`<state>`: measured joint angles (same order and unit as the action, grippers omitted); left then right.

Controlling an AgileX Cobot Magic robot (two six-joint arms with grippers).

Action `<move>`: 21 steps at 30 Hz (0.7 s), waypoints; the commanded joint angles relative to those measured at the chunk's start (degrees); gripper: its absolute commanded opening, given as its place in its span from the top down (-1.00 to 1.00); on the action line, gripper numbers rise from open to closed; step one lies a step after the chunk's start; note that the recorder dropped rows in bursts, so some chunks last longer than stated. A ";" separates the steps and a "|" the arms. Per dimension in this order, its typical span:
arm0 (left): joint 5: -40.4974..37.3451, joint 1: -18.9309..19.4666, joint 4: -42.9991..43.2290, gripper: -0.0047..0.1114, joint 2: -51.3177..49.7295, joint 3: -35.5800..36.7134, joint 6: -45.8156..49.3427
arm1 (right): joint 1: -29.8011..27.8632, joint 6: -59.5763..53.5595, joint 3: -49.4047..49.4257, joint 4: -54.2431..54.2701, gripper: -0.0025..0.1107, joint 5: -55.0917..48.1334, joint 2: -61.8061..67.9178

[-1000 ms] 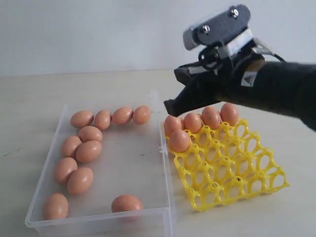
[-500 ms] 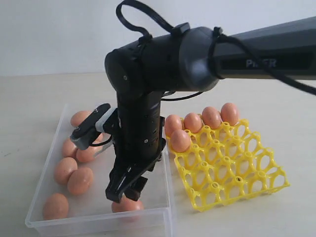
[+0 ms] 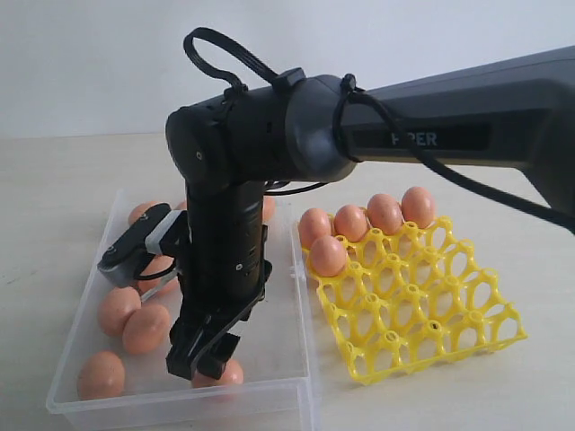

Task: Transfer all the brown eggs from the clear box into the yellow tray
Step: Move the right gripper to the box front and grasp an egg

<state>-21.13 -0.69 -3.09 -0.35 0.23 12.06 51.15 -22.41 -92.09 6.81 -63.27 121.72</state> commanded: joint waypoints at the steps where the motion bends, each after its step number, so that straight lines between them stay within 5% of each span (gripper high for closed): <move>1: 0.49 0.10 -0.44 0.92 0.35 -0.23 -0.29 | 0.12 -3.18 -0.97 2.30 -0.21 -0.04 0.19; 10: 0.49 0.10 -0.44 0.92 0.35 -0.23 -0.29 | 0.12 -2.10 -0.97 4.04 -0.21 -2.72 2.11; 21: 0.49 0.10 -0.44 0.92 0.35 -0.23 -0.29 | -0.58 16.13 -0.97 -2.78 -0.21 -1.11 2.90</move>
<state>-21.13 -0.69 -3.09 -0.35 0.23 12.06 51.15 -10.41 -92.68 5.17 -64.60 124.48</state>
